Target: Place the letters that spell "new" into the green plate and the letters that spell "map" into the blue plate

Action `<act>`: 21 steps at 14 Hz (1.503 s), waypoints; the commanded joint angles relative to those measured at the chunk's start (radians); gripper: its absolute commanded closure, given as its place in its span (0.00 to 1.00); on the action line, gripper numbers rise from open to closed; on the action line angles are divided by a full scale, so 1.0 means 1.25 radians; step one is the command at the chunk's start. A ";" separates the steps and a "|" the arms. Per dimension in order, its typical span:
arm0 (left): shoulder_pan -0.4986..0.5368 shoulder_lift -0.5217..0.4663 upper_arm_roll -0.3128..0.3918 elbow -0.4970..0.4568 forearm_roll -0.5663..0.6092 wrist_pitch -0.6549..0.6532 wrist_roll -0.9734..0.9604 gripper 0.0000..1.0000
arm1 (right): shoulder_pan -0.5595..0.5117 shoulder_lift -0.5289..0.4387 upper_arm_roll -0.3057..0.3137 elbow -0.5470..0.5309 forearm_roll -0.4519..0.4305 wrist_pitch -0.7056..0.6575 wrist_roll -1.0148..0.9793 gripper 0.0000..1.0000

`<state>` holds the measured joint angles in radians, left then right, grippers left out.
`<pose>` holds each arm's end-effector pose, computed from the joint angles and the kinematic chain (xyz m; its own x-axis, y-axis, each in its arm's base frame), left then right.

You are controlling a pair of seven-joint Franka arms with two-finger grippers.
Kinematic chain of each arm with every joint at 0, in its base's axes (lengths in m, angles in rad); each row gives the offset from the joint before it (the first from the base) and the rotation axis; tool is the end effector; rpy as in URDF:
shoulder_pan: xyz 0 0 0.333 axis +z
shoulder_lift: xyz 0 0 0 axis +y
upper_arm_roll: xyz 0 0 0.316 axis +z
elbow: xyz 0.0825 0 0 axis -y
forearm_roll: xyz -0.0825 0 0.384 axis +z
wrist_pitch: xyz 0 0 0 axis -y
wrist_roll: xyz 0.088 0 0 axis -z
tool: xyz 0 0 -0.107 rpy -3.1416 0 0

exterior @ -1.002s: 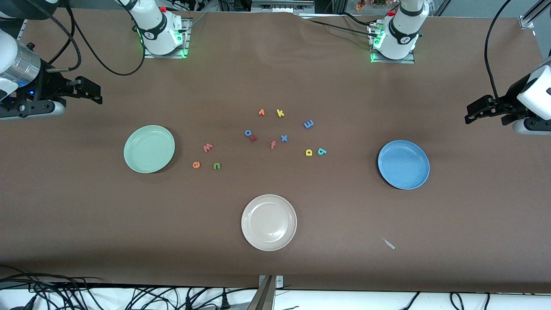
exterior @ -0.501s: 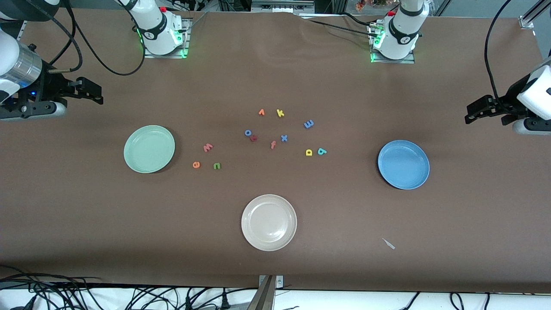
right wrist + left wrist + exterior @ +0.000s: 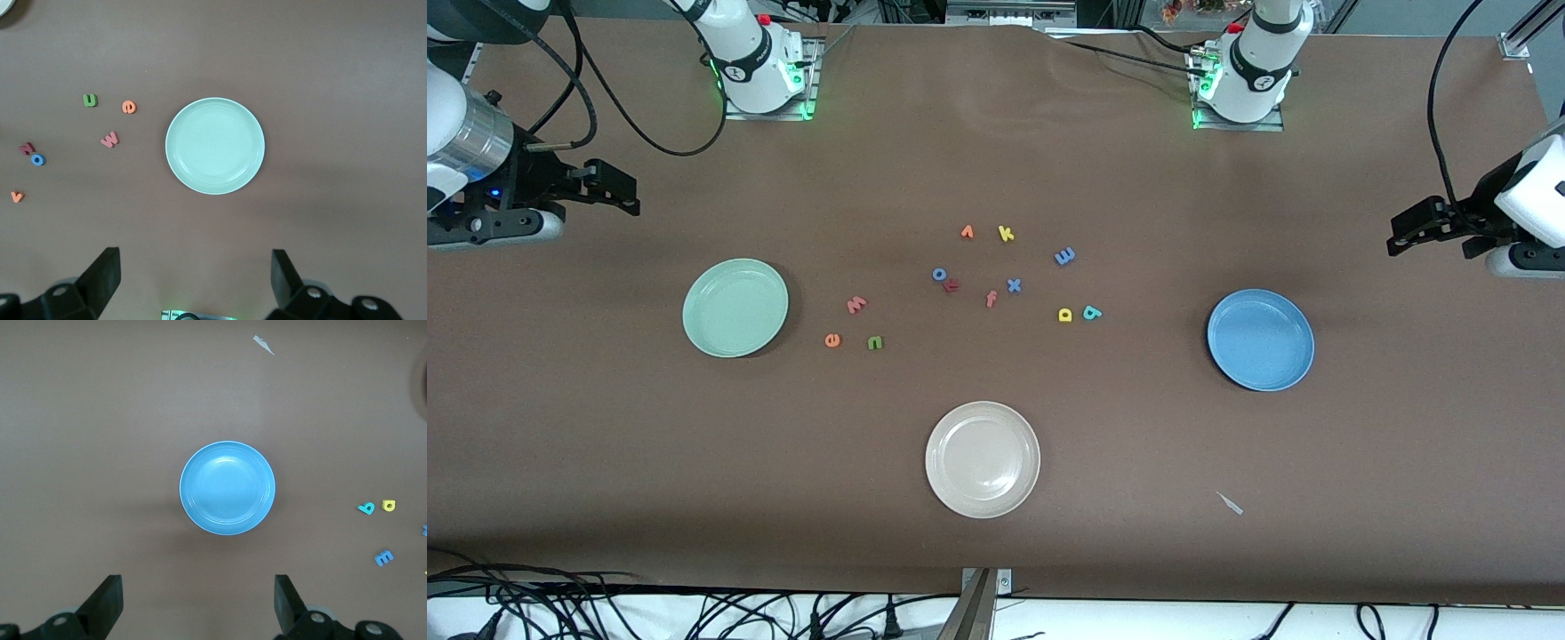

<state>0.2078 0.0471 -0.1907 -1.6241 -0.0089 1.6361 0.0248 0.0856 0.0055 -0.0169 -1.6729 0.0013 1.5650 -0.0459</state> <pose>0.5715 0.0112 0.5788 0.9994 -0.0072 -0.0338 -0.0066 -0.9998 0.0186 0.5489 0.0379 0.5731 0.9870 0.1139 -0.1130 0.1139 -0.9935 -0.0064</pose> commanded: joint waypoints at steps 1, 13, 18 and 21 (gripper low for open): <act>0.002 -0.007 0.002 -0.009 -0.014 0.010 0.018 0.00 | 0.000 -0.017 -0.001 -0.019 0.001 0.005 -0.011 0.00; 0.003 -0.007 0.002 -0.013 -0.014 0.017 0.017 0.00 | 0.000 -0.018 -0.002 -0.024 0.001 0.010 -0.011 0.00; 0.002 -0.007 0.002 -0.014 -0.014 0.017 0.018 0.00 | 0.001 -0.015 -0.002 -0.026 0.001 0.014 -0.011 0.00; 0.002 -0.007 0.002 -0.014 -0.014 0.017 0.018 0.00 | 0.001 -0.015 -0.002 -0.028 0.001 0.016 -0.011 0.00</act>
<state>0.2078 0.0479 -0.1907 -1.6280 -0.0089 1.6446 0.0249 0.0856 0.0052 -0.0173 -1.6855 0.0013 1.5710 -0.0463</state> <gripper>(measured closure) 0.000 0.000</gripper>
